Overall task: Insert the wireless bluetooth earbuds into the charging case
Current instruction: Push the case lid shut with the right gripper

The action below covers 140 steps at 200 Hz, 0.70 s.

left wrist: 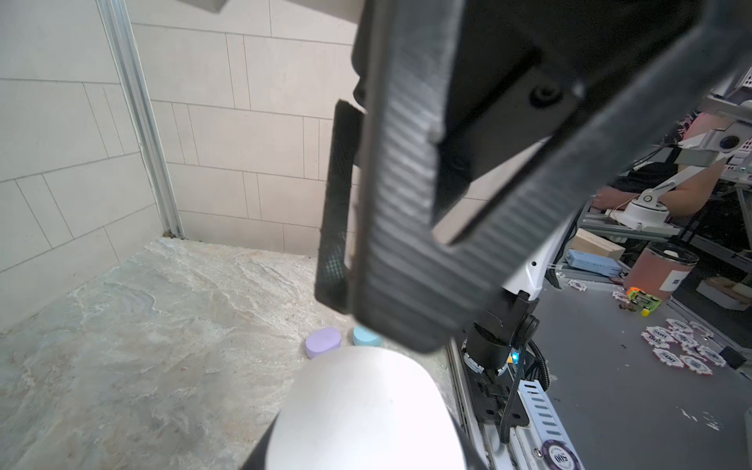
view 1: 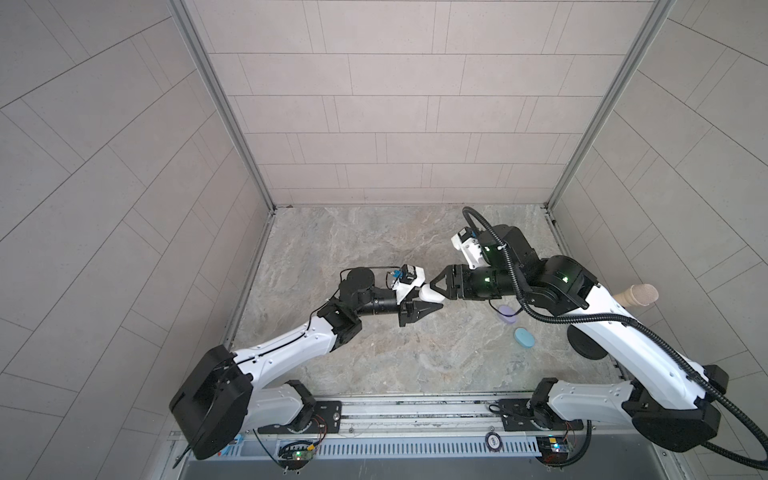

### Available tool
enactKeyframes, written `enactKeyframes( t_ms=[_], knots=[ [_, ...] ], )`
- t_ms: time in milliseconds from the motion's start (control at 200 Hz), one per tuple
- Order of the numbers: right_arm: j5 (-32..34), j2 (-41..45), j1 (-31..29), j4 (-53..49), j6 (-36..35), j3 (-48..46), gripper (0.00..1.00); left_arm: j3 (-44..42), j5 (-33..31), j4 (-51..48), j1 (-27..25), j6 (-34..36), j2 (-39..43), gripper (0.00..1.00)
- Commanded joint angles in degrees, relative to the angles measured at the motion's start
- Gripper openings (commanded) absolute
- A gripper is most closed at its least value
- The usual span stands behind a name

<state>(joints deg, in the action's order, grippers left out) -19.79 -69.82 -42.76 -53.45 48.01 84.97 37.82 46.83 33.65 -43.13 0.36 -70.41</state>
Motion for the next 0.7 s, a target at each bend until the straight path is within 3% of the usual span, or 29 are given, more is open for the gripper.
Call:
enactKeyframes(
  t_ms=[0, 275, 696],
  knots=[
    [0.6, -0.4, 0.1, -1.7, 1.9, -0.2, 0.69, 2.9, -1.7, -6.3, -1.0, 5.6, 1.7, 0.11],
    [-0.4, -2.8, -0.7, -1.8, 3.0, -0.7, 0.77, 3.1, -2.4, -7.8, -1.3, 6.8, 2.1, 0.11],
    [-1.4, -5.5, -2.5, -0.4, 5.2, -1.9, 0.81, 3.3, -2.1, -8.0, -1.4, 6.9, 1.9, 0.11]
  ],
)
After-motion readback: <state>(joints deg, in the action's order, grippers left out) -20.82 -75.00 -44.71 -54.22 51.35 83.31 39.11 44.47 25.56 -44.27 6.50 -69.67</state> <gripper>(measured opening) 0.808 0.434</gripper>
